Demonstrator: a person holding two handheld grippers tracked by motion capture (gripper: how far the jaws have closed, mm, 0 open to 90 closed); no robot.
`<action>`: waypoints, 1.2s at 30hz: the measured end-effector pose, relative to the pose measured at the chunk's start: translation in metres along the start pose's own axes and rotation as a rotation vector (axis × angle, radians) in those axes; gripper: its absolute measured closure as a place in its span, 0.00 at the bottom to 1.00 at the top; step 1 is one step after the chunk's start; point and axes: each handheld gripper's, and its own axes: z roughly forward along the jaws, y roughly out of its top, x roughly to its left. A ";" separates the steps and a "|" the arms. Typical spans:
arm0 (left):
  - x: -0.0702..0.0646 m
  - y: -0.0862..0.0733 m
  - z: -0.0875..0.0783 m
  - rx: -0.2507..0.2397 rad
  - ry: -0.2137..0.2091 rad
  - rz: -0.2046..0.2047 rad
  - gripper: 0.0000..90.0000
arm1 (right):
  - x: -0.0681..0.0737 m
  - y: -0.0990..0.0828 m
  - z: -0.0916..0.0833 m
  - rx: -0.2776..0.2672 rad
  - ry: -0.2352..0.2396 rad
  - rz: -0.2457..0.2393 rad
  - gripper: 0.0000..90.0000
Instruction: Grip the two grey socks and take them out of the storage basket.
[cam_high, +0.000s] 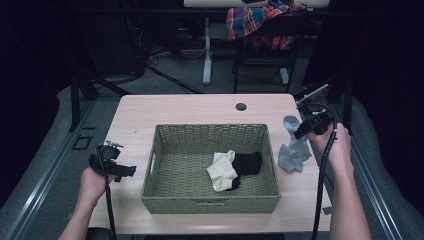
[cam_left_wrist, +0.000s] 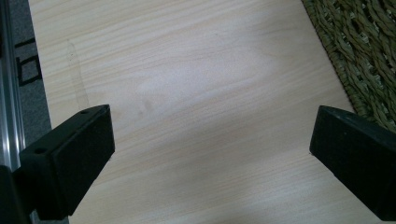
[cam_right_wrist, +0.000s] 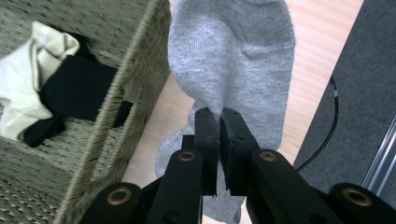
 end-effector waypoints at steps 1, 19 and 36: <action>0.000 0.000 0.000 -0.004 0.003 0.000 0.00 | -0.002 0.000 0.006 0.009 0.002 0.004 0.96; -0.001 0.000 0.000 -0.003 -0.001 0.000 0.00 | -0.005 -0.001 0.053 0.100 0.004 0.022 0.96; -0.001 0.000 0.000 -0.001 0.002 0.003 0.00 | -0.012 -0.004 0.087 0.143 0.019 0.018 0.96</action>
